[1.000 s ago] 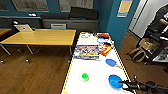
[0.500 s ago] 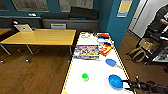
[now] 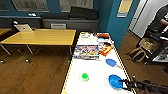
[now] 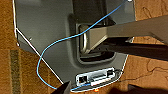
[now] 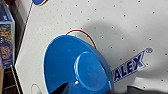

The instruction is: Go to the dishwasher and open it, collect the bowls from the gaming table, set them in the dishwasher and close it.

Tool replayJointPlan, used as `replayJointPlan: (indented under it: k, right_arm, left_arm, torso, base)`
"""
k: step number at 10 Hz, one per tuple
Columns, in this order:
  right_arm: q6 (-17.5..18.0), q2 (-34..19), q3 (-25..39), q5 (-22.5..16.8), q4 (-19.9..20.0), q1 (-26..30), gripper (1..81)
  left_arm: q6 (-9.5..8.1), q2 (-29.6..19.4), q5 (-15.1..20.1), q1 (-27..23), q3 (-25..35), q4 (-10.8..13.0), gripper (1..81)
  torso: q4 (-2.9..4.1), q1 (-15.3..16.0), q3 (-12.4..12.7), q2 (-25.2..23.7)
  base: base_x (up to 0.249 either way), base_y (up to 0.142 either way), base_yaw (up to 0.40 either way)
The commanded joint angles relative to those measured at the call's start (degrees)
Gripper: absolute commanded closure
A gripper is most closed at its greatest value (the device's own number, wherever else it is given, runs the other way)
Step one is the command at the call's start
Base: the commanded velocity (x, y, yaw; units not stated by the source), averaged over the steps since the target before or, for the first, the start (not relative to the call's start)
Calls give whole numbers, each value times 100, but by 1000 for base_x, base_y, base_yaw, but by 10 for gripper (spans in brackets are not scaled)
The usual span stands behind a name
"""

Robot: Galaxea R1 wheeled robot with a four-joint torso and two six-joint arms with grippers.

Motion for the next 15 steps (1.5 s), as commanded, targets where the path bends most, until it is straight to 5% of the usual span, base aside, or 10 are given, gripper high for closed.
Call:
replayJointPlan:
  k: [1, 2, 5, 9, 12, 15]
  right_arm:
    - [39, -33, -242, -374, 122, 624, 10]
    - [30, 2, -250, -382, 105, 545, 811]
    - [30, -127, -138, -426, 139, 368, 811]
    - [39, -2049, 2057, -487, 114, 1010, 811]
    - [100, -3178, 2781, -1041, 17, 1064, 811]
    - [92, -4190, 3880, -963, -836, 616, 811]
  left_arm:
    - [-10, -36, 377, -28, 24, -76, 10]
    - [-10, -36, 377, -28, 24, -76, 10]
    - [-10, -36, 377, -28, 24, -76, 10]
    - [-10, -1, 377, -45, 24, -50, 10]
    - [-2, 26, 368, -71, 24, -15, 10]
    - [25, 26, 359, -89, 24, 21, 10]
  torso:
    - [0, 0, 0, 0]
    - [0, 2, 0, 0]
    - [0, 2, 0, 0]
    - [0, 2, 0, 0]
    - [0, 2, -2, 2]
    - [2, 5, -2, 2]
  base:
    - [0, 0, 0]
    - [0, 0, 0]
    - [0, 0, 0]
    - [0, 0, 0]
    - [0, 0, 0]
    - [0, 0, 0]
